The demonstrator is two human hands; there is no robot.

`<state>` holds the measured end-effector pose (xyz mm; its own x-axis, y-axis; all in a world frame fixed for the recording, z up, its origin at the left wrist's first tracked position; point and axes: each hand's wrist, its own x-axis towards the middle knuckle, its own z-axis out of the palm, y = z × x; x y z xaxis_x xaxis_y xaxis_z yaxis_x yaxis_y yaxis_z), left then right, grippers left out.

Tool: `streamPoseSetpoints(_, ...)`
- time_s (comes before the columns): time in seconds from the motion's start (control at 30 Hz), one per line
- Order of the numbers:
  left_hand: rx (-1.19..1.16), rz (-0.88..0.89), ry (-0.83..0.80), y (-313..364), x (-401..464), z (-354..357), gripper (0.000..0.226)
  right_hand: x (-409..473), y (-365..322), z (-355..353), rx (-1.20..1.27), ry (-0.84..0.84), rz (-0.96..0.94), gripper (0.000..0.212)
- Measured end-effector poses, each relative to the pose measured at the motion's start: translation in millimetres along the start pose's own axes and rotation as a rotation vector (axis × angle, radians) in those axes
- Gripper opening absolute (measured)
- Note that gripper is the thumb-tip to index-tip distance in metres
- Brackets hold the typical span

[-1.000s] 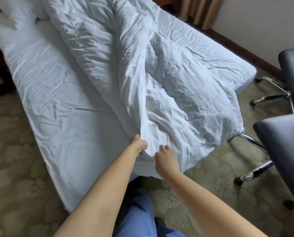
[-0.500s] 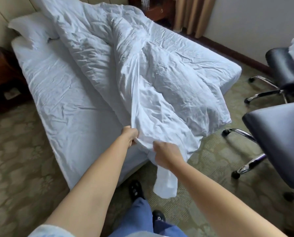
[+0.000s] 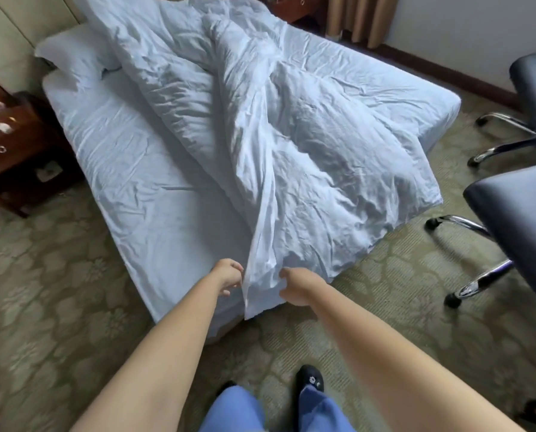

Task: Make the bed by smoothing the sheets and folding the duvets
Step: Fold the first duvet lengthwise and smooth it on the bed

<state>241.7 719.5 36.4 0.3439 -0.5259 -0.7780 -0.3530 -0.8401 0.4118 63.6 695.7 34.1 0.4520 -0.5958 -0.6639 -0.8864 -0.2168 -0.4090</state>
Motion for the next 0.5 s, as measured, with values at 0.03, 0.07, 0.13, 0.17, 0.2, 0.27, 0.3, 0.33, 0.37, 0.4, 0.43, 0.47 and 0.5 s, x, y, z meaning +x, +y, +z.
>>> streamPoseSetpoints(0.03,-0.014,0.017,0.017,2.9,-0.5,-7.2,0.027,2.5,-3.8,-3.4,-0.011,0.022,-0.001,0.051)
streamPoseSetpoints(0.07,-0.029,0.036,0.025,5.8,-1.1,-13.6,0.026,5.7,-8.2,-5.6,-0.019,0.041,-0.003,0.051)
streamPoseSetpoints(0.13,-0.031,0.071,0.014,9.1,-3.3,-26.1,0.027,10.7,-19.7,-8.3,-0.026,0.083,0.000,0.053)
streamPoseSetpoints(0.17,-0.021,0.090,0.008,9.6,-3.8,-32.4,0.031,12.0,-26.9,-9.4,-0.032,0.101,0.009,0.055)
streamPoseSetpoints(0.2,-0.003,0.110,-0.006,9.8,-3.8,-39.1,0.032,14.1,-34.5,-10.1,-0.038,0.120,0.017,0.056)
streamPoseSetpoints(0.27,0.031,0.153,-0.027,8.7,-2.9,-54.2,0.031,18.8,-51.6,-11.9,-0.045,0.144,0.027,0.059)
streamPoseSetpoints(0.3,0.045,0.178,-0.028,8.1,-1.6,-63.3,0.030,20.8,-61.5,-13.8,-0.048,0.156,0.031,0.060)
streamPoseSetpoints(0.33,0.065,0.210,-0.027,6.8,0.1,-73.2,0.031,23.2,-71.4,-15.6,-0.050,0.168,0.035,0.061)
streamPoseSetpoints(0.37,0.089,0.248,-0.020,5.2,2.0,-83.9,0.033,25.5,-81.9,-17.6,-0.054,0.184,0.044,0.061)
streamPoseSetpoints(0.4,0.119,0.279,-0.008,2.7,4.2,-95.4,0.035,27.3,-93.0,-18.2,-0.057,0.201,0.057,0.062)
streamPoseSetpoints(0.43,0.156,0.318,0.005,-1.7,7.0,-111.4,0.037,29.6,-108.5,-17.2,-0.058,0.220,0.075,0.062)
streamPoseSetpoints(0.47,0.201,0.358,0.019,-2.0,8.1,-119.5,0.037,31.2,-114.8,-17.8,-0.059,0.236,0.093,0.061)
streamPoseSetpoints(0.5,0.243,0.398,0.032,-3.7,9.4,-129.3,0.037,32.8,-123.6,-17.4,-0.059,0.251,0.112,0.060)
